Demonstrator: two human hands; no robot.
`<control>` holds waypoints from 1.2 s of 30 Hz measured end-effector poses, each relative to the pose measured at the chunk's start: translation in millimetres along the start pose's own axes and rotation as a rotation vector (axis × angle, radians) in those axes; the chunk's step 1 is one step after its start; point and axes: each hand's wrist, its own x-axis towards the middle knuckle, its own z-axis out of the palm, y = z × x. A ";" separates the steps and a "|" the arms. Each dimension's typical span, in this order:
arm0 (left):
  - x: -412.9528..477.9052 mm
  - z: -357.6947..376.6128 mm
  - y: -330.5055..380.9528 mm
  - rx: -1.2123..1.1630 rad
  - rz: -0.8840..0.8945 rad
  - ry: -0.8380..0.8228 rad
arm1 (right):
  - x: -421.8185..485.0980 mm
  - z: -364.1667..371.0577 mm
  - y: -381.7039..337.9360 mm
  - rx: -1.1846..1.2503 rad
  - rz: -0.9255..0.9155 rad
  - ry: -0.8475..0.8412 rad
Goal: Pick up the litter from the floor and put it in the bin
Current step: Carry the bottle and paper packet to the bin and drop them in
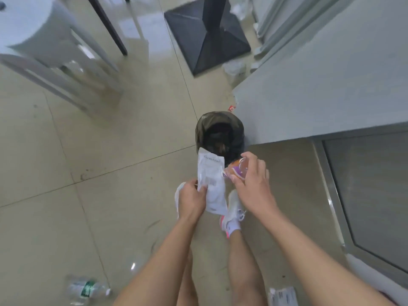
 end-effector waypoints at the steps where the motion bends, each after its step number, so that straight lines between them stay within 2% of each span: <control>1: 27.1 17.4 -4.8 0.002 0.012 -0.018 | 16.5 18.0 14.3 0.014 0.007 0.014; 8: 186.1 119.8 -18.2 0.050 0.077 -0.014 | 115.5 111.2 103.1 0.051 -0.012 0.020; 11: 214.9 140.8 -24.4 0.019 0.045 0.015 | 152.1 130.3 111.2 0.039 -0.011 -0.051; 14: 215.3 139.6 -31.6 -0.118 -0.065 0.073 | 171.8 130.3 104.4 0.002 0.002 -0.145; 17: 191.9 121.8 -41.1 -0.182 -0.095 0.108 | 172.2 114.7 89.0 -0.053 -0.025 -0.228; 21: 156.5 80.0 -45.8 -0.164 -0.110 0.145 | 158.5 72.6 61.6 -0.191 -0.182 -0.276; 28: 47.3 -33.8 17.8 0.027 0.008 0.300 | 105.9 -26.9 -40.1 -0.351 -0.399 -0.295; 32: -49.4 -104.1 58.1 0.217 0.087 0.456 | 46.4 -81.8 -132.6 -0.537 -0.655 -0.259; 36: -155.4 -177.7 83.1 0.269 0.078 0.683 | -31.4 -131.7 -239.5 -0.609 -0.973 -0.250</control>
